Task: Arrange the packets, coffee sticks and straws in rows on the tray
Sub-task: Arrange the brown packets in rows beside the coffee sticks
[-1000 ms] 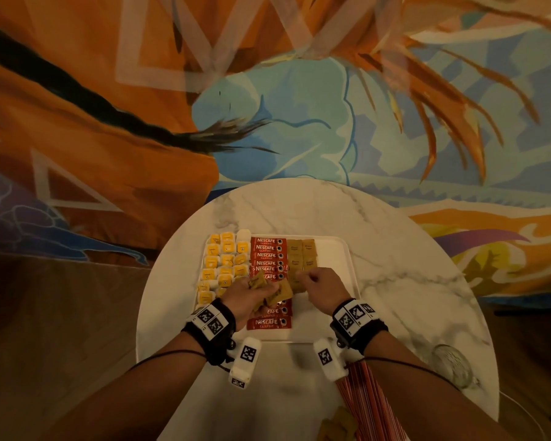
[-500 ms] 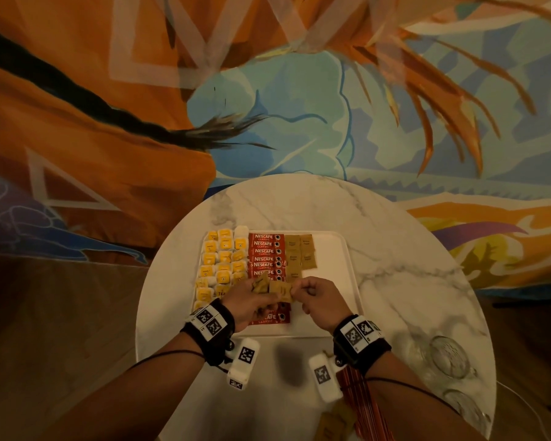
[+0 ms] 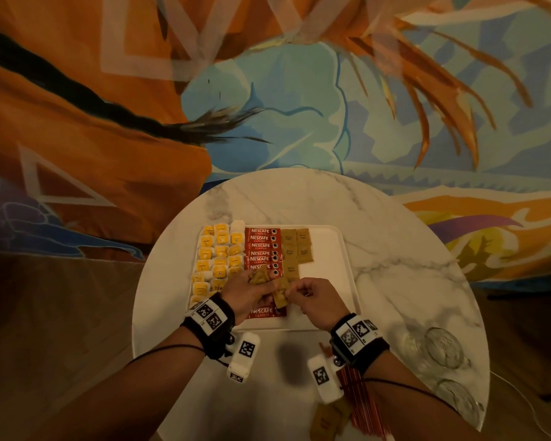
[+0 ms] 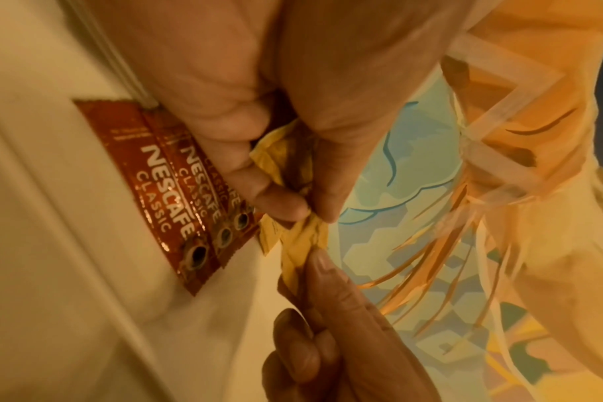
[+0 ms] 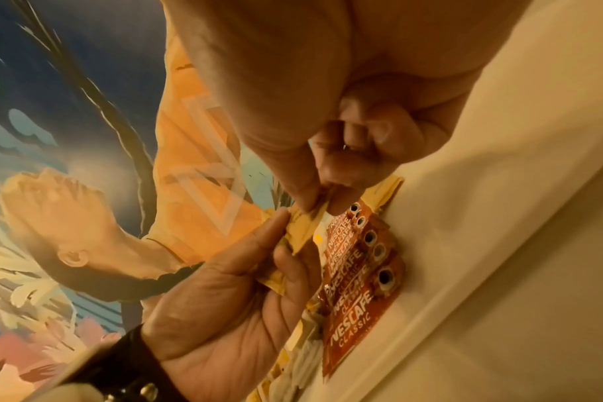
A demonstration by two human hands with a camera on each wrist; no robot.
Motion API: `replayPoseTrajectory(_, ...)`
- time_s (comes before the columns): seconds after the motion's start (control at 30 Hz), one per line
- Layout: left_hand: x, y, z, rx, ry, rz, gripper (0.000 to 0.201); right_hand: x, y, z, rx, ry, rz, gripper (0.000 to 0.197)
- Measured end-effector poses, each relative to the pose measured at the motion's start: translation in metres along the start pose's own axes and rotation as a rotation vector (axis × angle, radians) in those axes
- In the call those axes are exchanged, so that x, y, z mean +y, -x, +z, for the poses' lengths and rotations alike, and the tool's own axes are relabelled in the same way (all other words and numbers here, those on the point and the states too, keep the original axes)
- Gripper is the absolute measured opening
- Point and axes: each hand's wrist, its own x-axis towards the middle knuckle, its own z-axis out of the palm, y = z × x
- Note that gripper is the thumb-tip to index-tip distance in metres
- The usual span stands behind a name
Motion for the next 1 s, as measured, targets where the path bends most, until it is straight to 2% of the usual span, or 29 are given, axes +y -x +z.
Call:
replayPoseTrajectory(0.07,0.001,0.001,0.000,-0.003,0.083,-0.019,0.019,-0.002,-0.004,-0.005,0.009,0.035,-0.006,0.009)
replayPoseTrajectory(0.2,0.006,0.003,-0.002,0.023,0.200,-0.064,0.032,-0.007,-0.021,-0.024,0.114,0.086,0.024,0.008)
replayPoseTrajectory(0.33,0.007,0.005,-0.006,-0.021,0.244,-0.106,0.034,-0.003,-0.043,-0.045,0.223,0.254,0.094,0.013)
replayPoseTrajectory(0.57,0.007,0.009,-0.007,-0.054,0.304,-0.175,0.036,0.013,-0.065,-0.052,0.216,0.540,0.223,0.018)
replayPoseTrajectory(0.87,0.007,0.015,-0.005,-0.080,0.260,-0.200,0.031,0.008,-0.069,-0.046,0.218,0.589,0.262,0.016)
replayPoseTrajectory(1.0,0.006,0.015,-0.007,-0.092,0.232,-0.180,0.028,-0.002,-0.058,-0.041,0.223,0.505,0.154,0.007)
